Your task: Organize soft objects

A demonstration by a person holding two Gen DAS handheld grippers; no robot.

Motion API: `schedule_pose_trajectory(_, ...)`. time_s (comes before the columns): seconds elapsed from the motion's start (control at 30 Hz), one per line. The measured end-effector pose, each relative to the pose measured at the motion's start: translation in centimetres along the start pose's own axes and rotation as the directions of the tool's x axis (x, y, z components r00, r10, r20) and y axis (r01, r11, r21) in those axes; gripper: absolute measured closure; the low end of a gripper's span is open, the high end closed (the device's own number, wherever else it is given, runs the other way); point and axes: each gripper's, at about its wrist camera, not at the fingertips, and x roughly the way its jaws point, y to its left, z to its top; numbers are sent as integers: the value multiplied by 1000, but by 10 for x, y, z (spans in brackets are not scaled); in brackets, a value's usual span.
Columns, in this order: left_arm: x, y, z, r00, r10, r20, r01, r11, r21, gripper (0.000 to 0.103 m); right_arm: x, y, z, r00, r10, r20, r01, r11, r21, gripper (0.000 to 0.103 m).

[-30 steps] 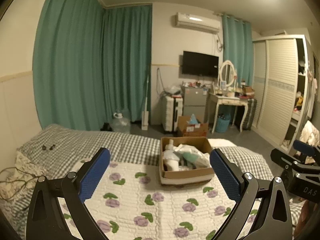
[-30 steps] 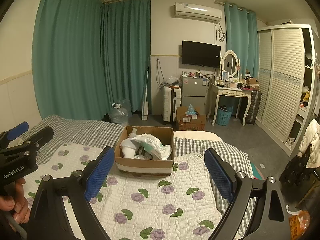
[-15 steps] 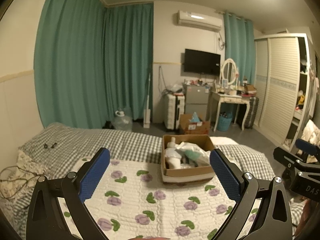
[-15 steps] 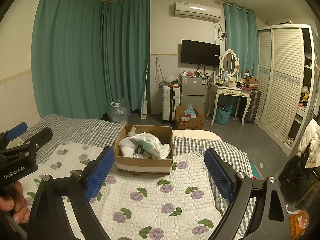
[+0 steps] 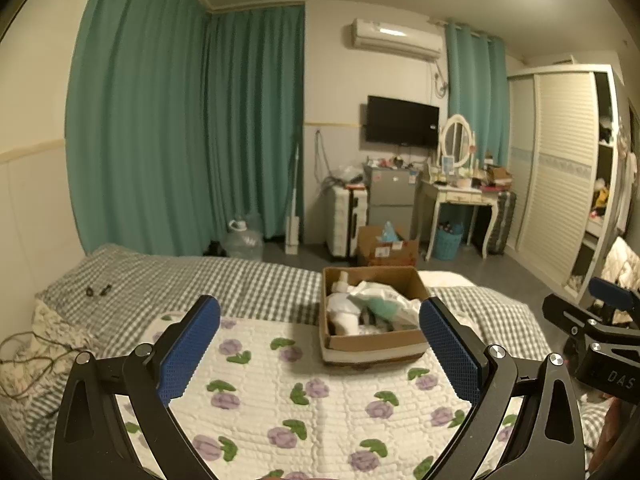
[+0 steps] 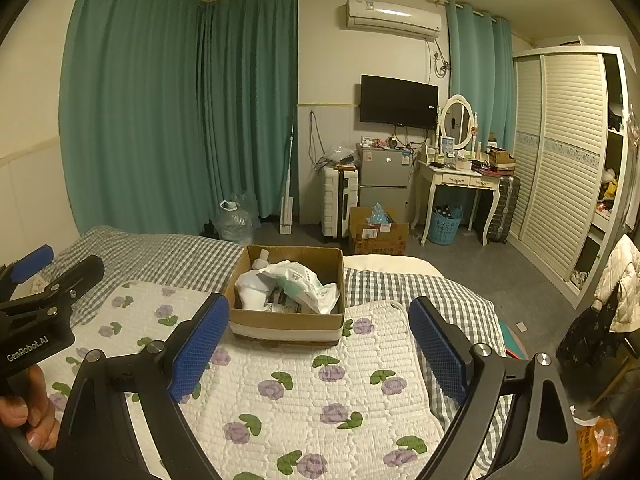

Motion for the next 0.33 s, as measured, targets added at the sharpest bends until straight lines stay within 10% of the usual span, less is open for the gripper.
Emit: schedule_pose_trajectory(0.33, 2, -5, -2, 1000, -12, -4, 12, 1000, -1, 2, 4, 0, 0, 1000, -6, -8, 6, 1000, 3, 11)
